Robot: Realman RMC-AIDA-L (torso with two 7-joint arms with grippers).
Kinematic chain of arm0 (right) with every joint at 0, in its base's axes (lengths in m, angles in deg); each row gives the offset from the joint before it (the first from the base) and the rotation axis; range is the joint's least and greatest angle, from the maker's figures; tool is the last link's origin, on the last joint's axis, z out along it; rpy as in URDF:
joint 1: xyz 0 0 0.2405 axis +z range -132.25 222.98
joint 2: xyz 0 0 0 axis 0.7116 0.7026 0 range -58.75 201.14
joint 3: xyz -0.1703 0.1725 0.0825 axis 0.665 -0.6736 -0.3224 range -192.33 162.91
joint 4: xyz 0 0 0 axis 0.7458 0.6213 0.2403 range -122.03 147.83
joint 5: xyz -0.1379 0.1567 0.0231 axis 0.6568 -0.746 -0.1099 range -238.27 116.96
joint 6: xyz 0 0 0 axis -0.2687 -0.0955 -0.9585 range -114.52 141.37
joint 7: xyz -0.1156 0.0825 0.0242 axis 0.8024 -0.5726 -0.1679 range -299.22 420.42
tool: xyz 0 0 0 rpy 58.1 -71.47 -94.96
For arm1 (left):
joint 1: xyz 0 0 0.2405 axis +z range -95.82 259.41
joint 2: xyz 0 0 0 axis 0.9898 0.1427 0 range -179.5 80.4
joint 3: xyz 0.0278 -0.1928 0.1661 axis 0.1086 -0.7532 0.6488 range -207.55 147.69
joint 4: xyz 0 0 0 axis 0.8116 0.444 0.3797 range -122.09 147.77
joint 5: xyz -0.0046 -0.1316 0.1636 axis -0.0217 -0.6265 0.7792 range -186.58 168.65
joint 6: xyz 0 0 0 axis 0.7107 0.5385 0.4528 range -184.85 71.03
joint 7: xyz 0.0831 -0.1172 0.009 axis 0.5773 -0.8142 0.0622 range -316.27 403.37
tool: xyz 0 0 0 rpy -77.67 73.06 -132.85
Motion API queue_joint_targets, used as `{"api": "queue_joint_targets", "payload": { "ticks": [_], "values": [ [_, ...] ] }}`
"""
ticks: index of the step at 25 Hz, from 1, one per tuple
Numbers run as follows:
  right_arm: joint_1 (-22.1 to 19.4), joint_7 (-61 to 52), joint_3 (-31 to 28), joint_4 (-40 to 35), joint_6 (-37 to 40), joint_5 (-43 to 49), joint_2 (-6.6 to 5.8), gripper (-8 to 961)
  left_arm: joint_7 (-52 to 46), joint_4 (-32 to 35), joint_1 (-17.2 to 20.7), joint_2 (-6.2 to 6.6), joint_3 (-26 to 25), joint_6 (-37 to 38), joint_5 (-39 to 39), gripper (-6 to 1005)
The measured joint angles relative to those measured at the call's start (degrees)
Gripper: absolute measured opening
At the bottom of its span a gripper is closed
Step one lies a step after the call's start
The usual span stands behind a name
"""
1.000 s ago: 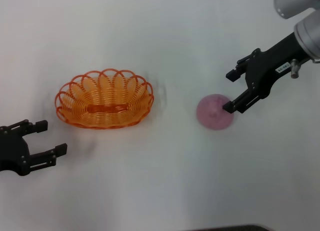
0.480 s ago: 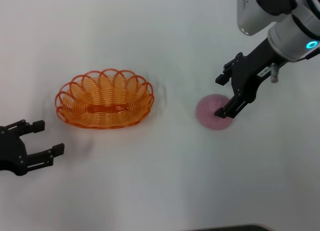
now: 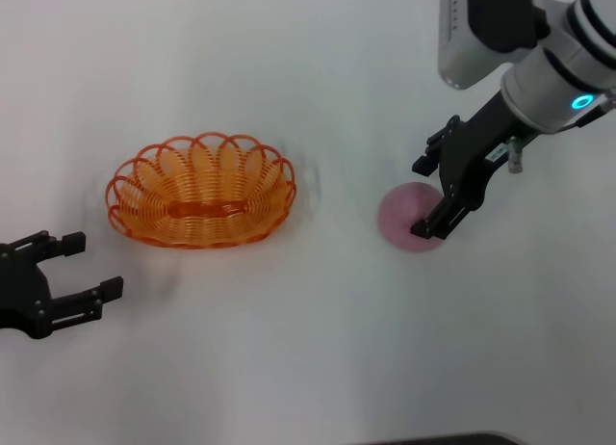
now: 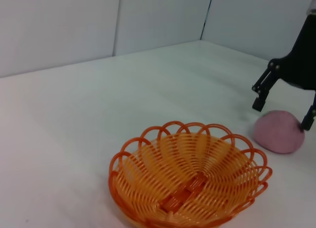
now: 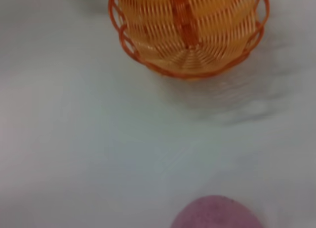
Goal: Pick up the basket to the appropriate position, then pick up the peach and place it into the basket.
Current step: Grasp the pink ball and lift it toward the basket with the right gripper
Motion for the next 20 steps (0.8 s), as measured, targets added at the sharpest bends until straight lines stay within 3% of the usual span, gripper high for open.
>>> {"api": "queue_joint_targets", "payload": {
  "ticks": [19, 20],
  "values": [
    [0.9, -1.3, 3.5, 3.6, -1.7, -1.3, -0.03, 938, 0.0, 0.0, 0.3, 0.0, -0.2, 0.0, 0.0, 811],
    [0.9, -1.3, 3.9, 3.6, -1.7, -1.3, -0.03, 883, 0.0, 0.0, 0.3, 0.0, -0.2, 0.0, 0.0, 811]
  ]
}}
